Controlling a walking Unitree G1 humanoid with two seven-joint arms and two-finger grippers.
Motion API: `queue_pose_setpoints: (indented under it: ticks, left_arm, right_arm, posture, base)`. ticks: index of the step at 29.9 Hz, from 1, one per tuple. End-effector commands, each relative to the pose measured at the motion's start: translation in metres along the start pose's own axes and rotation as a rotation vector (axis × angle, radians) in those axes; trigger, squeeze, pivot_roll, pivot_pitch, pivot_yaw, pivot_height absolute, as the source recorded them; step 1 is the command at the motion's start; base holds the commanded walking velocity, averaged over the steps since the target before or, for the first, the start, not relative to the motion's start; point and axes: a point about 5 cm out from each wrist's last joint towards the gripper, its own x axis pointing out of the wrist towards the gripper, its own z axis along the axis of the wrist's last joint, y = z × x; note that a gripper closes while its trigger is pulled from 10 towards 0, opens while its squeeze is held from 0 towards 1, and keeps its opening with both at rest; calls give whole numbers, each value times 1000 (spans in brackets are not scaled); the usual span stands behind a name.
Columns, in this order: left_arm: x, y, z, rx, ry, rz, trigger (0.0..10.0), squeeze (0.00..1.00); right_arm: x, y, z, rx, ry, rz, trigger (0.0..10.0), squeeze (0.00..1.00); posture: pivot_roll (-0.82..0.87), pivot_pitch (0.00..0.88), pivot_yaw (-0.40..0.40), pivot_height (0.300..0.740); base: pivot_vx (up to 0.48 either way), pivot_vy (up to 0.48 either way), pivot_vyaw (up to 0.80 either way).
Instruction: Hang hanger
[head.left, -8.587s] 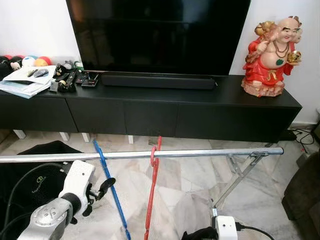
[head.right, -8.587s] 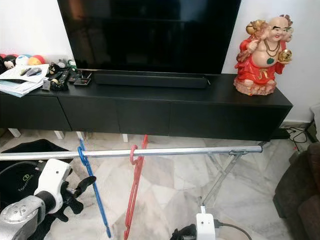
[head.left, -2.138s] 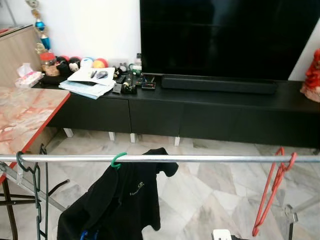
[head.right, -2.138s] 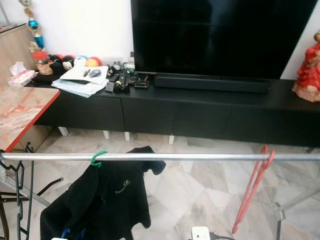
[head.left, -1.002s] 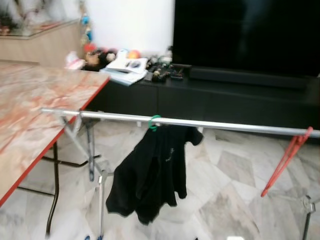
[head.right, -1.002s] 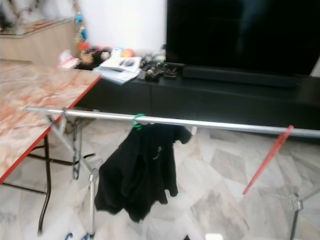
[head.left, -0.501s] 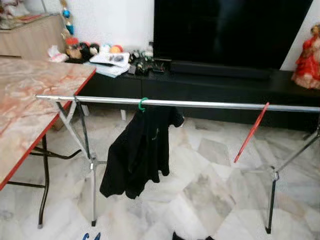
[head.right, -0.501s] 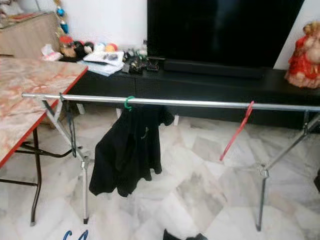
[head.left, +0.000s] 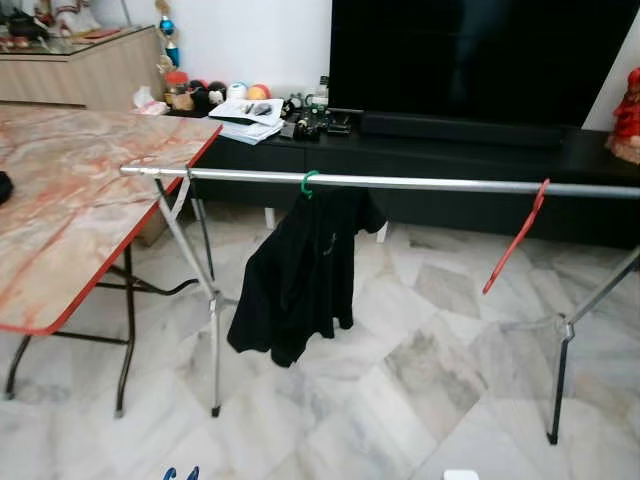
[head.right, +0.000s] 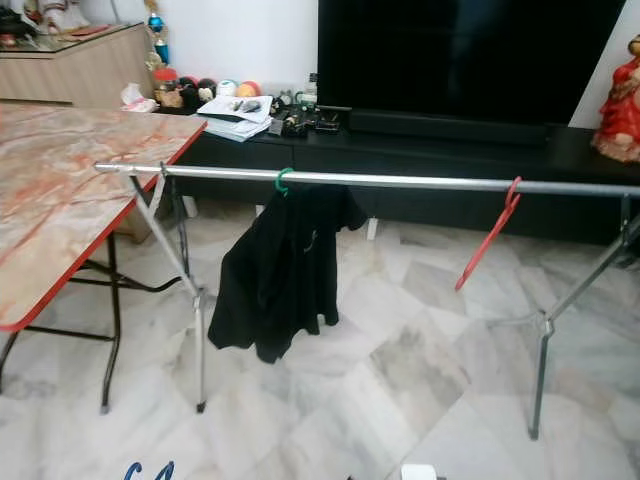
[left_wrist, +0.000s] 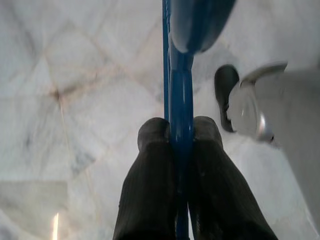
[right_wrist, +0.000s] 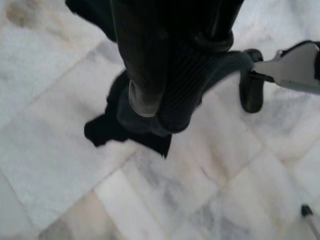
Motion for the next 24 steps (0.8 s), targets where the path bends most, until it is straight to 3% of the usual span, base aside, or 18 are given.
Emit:
queue_pose_setpoints:
  ticks: [1,8,18,24]
  left_arm:
    - [0,3,2,18,0,4,10000,0]
    - [1,1,5,18,-13,2,10000,0]
    - [1,2,4,7,-1,7,10000,0]
    - [1,1,3,6,1,4,10000,0]
  right_arm:
    - [0,1,1,7,-3,0,10000,0]
    - [1,2,2,6,-4,2,10000,0]
    - [1,1,2,7,-4,1,10000,0]
    - [1,5,5,6,-7,4,10000,0]
  posture:
    - [130,0,3,740]
    - [131,0,2,740]
    - [132,0,2,740]
    - [131,0,3,740]
  base:
    - [-311,0,0]
    - [-291,0,0]
    - [0,0,0]
    - [0,480,0]
